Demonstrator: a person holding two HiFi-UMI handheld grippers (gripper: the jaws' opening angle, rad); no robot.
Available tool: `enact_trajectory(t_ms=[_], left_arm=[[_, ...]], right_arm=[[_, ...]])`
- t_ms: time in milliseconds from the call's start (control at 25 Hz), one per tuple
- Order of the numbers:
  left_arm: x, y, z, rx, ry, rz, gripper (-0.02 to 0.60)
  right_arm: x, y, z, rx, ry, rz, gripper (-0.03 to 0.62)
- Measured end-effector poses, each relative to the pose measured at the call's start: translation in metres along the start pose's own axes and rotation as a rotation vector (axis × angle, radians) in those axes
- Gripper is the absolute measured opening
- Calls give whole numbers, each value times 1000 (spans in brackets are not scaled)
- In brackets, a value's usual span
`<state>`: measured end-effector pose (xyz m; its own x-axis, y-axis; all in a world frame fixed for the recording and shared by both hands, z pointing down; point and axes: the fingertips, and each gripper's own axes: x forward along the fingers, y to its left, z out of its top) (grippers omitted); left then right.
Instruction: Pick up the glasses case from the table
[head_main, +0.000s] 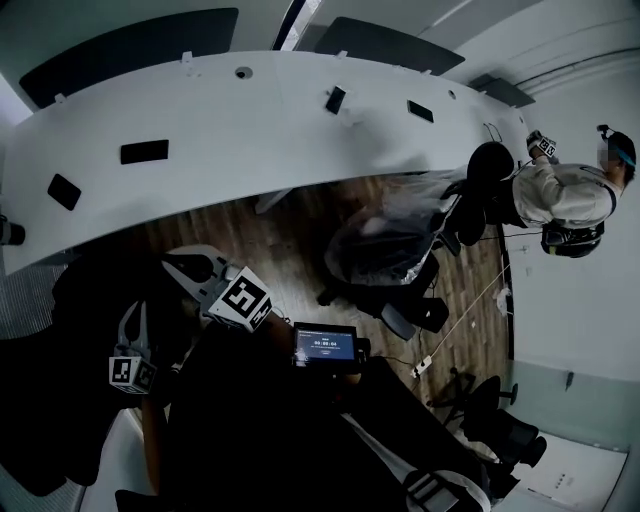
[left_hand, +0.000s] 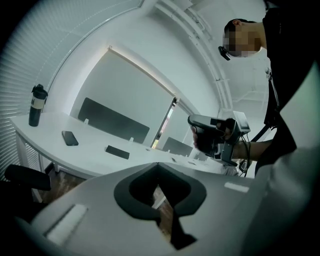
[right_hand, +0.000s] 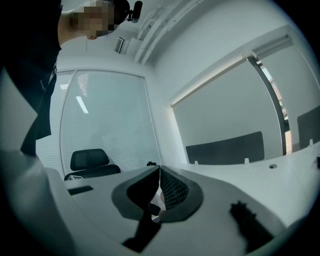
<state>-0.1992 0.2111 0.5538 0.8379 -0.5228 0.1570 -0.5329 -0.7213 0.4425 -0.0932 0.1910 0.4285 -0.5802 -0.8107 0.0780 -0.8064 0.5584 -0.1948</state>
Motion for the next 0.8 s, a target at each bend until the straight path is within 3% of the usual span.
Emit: enact_trajectory(t_ms=[320,480,800], left_arm=[[76,-3,29,30,19,-29,3],[106,-12,28,85,56,-51,3],[144,-28,19,71,74,-44,3]], right_arm=[[10,-65,7,-34,14,-3,9],[1,-94,7,-31,28,-9,9],[-13,-144,-3,-13,58,-15,9]])
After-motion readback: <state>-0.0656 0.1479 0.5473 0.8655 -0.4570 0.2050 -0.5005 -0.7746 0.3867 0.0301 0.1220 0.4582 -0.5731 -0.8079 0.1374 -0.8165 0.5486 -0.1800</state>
